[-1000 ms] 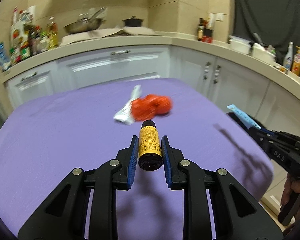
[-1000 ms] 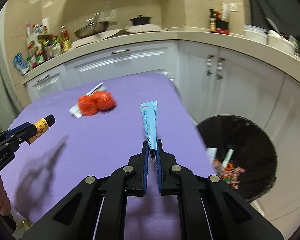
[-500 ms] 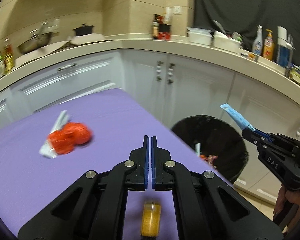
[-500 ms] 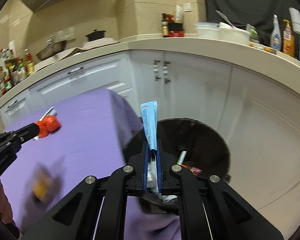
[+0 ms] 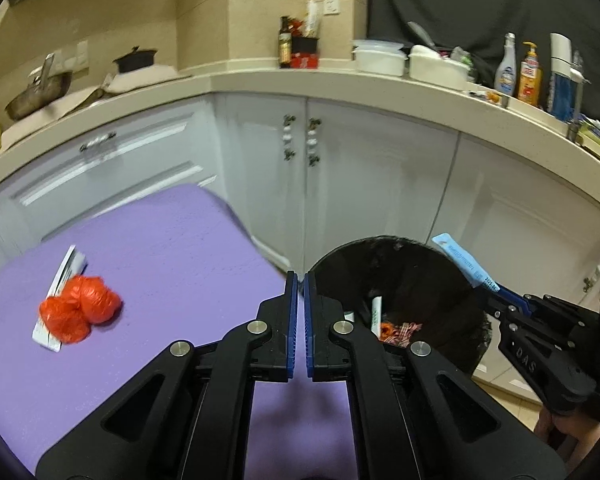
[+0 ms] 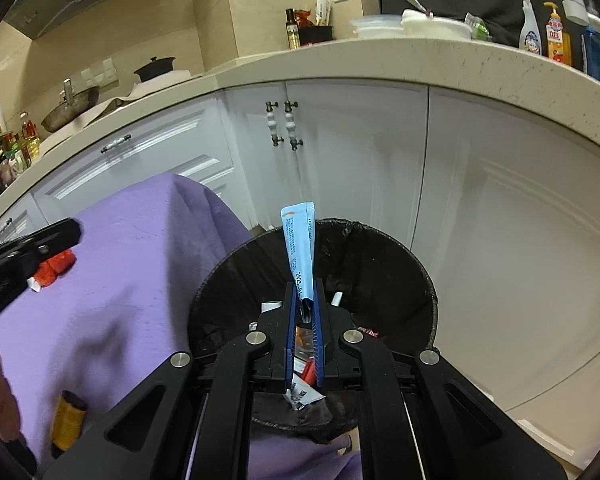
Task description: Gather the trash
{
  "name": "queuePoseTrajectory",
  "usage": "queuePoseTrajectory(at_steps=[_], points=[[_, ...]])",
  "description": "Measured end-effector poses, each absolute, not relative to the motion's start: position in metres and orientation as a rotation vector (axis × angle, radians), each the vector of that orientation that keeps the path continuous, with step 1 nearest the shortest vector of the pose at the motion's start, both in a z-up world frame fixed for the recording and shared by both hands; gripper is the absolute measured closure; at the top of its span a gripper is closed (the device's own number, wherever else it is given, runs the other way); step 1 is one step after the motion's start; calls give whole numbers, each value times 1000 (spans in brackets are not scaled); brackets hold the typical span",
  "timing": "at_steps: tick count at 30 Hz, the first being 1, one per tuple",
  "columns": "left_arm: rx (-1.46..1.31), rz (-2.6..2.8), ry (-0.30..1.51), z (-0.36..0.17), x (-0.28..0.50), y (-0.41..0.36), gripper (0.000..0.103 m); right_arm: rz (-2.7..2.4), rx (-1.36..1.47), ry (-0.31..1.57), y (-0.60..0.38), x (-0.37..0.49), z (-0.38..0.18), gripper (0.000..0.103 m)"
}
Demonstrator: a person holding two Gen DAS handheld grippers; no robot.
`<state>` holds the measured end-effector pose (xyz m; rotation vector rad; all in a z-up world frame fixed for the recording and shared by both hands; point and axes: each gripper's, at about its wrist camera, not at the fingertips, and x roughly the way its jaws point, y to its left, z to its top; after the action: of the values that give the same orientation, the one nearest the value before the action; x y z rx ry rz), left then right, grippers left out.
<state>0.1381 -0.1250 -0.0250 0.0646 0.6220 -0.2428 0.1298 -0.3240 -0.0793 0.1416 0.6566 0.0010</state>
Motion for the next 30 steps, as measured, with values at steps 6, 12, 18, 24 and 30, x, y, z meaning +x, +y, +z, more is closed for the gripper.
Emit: queuePoseTrajectory(at_steps=[6, 12, 18, 24, 30], points=[[37, -187, 637, -29, 131, -100, 74, -34, 131, 662, -320, 133, -87, 47], [48, -174, 624, -23, 114, -89, 74, -30, 116, 646, -312, 124, -84, 47], [49, -169, 624, -21, 93, -81, 74, -29, 103, 627, -305, 108, -78, 47], [53, -177, 637, -28, 67, -76, 64, -31, 93, 614, -302, 92, -74, 47], [71, -185, 658, -42, 41, -78, 64, -36, 78, 602, -300, 70, -72, 47]])
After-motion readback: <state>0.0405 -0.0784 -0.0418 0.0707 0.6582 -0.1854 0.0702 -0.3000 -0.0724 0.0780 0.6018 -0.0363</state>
